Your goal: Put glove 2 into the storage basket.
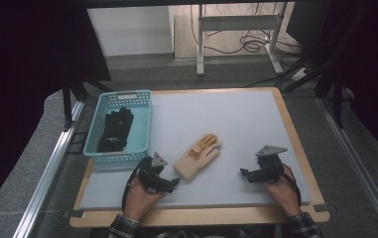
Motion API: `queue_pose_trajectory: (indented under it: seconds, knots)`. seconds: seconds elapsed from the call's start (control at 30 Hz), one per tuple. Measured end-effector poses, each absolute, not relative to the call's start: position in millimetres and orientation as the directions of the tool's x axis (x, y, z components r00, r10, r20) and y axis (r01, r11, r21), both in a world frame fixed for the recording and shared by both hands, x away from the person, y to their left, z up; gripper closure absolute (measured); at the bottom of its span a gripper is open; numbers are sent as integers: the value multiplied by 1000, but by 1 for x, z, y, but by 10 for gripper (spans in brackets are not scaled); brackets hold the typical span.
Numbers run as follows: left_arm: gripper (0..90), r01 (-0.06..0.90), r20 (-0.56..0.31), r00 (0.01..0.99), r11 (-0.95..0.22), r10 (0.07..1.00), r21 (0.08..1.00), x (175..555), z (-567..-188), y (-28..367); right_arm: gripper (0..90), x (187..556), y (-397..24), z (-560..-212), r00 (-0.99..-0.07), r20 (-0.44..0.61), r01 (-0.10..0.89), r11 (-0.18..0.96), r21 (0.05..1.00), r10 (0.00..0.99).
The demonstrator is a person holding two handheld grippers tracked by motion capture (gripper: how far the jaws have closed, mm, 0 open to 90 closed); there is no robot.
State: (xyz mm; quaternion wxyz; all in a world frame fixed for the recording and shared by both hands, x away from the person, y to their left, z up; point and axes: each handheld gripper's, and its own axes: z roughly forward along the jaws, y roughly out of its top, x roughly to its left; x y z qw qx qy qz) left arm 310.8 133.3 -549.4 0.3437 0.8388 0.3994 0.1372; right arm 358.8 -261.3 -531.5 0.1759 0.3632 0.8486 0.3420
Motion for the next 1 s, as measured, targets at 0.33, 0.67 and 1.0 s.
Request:
queue_pose_trajectory:
  seconds: [0.33,0.67,1.0]
  knots:
    - [0,578,-49,643,-442,764,686,311,-549,134,66,359,-262,-532,-674,-48,495,499,711,738]
    - [32,585,-42,641,-452,767,673,311,-545,132,67,358,-262,-532,-673,-49,495,499,711,738]
    - [18,568,-79,690,-469,720,677,311,-516,118,67,358,-262,-532,-673,-48,496,498,712,738]
